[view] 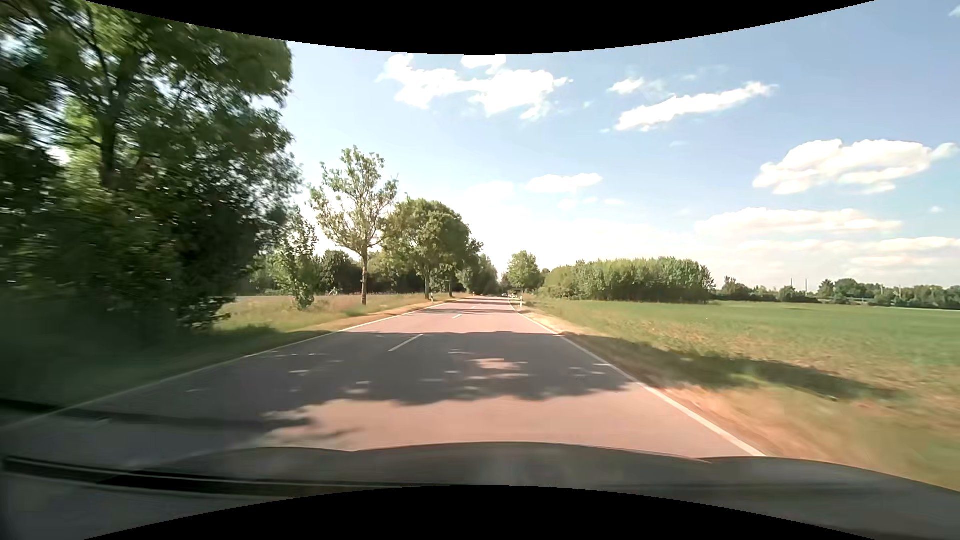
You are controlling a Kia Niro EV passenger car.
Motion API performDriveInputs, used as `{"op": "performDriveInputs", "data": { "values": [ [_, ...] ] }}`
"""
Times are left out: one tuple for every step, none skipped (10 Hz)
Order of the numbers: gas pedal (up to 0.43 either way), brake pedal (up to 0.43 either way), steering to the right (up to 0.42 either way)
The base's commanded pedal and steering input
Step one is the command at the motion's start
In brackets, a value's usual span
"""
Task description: Follow the waypoints while adhering to traffic rules and regulations
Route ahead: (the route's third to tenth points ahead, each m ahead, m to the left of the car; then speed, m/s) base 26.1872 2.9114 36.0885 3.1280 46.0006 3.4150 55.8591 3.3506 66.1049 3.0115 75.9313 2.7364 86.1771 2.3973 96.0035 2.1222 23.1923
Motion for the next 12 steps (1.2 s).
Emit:
{"op": "performDriveInputs", "data": {
  "values": [
    [0.039,0.006,-0.007],
    [0.039,0.006,-0.005],
    [0.039,0.006,-0.004],
    [0.039,0.006,-0.004],
    [0.039,0.006,-0.003],
    [0.039,0.006,-0.002],
    [0.039,0.006,-0.001],
    [0.000,0.006,0.001],
    [0.000,0.006,0.002],
    [0.000,0.006,0.002],
    [0.000,0.006,0.002],
    [0.000,0.006,0.001]
  ]
}}
